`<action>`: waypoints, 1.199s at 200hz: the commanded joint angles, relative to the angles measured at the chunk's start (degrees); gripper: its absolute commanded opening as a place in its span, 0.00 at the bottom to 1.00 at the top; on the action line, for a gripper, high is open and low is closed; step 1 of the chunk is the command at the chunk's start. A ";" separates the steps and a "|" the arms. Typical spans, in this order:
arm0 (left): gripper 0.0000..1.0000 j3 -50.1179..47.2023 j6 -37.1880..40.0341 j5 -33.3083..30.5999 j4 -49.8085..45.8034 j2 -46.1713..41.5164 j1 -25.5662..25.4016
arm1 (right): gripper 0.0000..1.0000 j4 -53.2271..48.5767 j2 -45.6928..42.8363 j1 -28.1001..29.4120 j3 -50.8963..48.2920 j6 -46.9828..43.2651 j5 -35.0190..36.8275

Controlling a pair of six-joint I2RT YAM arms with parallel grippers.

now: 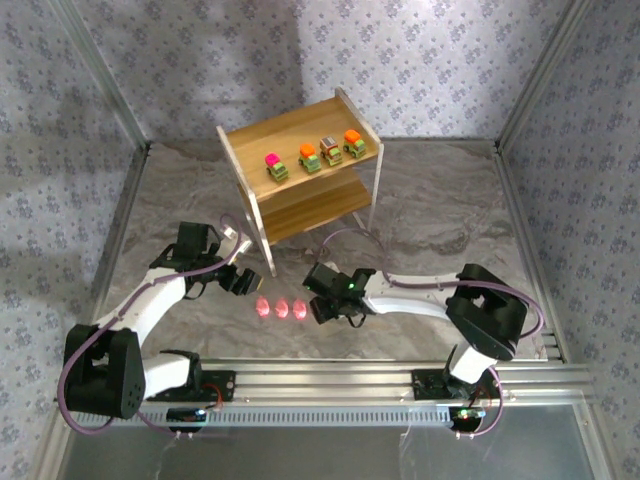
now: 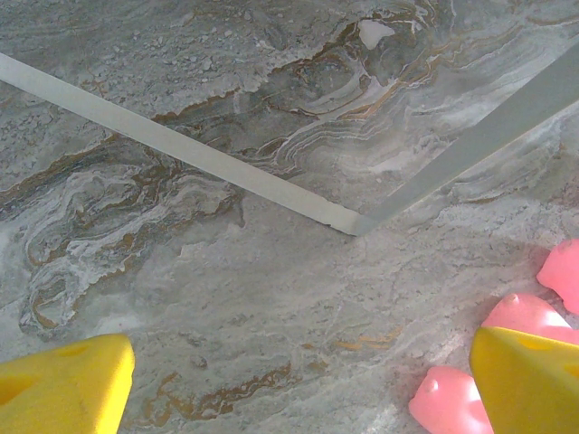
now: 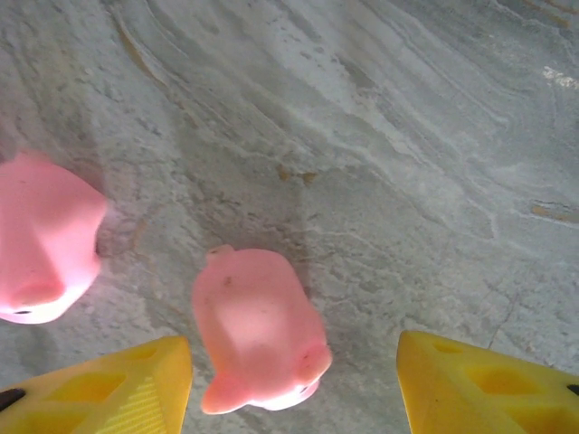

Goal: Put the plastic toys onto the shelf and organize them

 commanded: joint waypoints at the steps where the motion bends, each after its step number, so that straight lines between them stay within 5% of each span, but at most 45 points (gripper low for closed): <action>1: 0.96 -0.50 -0.09 0.22 0.19 -0.95 -0.31 | 0.63 -1.77 0.16 -1.07 1.15 -5.44 -1.62; 72: 0.96 -0.68 0.04 -0.05 0.26 -0.54 -0.30 | 0.59 -1.85 0.07 -0.43 2.25 -10.64 -6.86; 240: 0.96 -0.24 -0.09 0.21 0.14 -0.49 -0.31 | 0.47 0.68 1.93 -0.25 -0.18 -9.80 -4.87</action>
